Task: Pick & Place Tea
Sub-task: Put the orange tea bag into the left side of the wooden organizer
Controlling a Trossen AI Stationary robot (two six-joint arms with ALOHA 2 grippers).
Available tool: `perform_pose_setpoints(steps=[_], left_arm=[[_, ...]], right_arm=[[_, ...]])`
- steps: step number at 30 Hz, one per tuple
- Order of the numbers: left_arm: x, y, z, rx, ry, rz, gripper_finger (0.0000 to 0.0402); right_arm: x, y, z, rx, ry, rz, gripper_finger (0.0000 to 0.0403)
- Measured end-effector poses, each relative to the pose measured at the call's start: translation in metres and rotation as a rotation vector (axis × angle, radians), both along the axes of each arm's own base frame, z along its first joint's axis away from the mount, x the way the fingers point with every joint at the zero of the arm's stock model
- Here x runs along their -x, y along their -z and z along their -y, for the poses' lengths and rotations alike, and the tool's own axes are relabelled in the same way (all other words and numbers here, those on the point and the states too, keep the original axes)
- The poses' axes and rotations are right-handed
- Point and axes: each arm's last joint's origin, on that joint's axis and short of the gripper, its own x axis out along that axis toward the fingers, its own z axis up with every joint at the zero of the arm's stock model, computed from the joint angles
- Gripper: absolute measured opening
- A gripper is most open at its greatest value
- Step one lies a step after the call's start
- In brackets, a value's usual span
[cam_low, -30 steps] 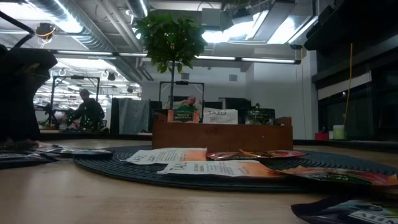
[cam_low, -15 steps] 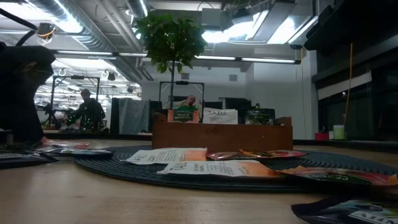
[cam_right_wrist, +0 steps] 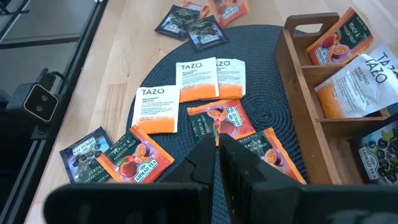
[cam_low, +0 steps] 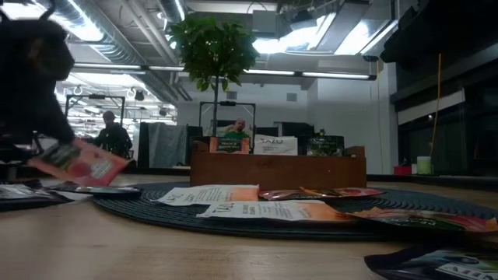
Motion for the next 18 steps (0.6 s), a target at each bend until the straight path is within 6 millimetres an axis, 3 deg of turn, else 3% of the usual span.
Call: perform_pose_setpoints(steps=[8,18], left_arm=[[-0.001,-0.032,-0.002,-0.1,0.087,0.111,0.0002],[-0.026,-0.075,-0.007,-0.227,0.241,0.082,0.0002]], right_arm=[[0.0,0.0,0.0,0.001,0.0,0.0,0.0026],[0.0,-0.001,0.0,-0.001,-0.001,0.009,0.0026]])
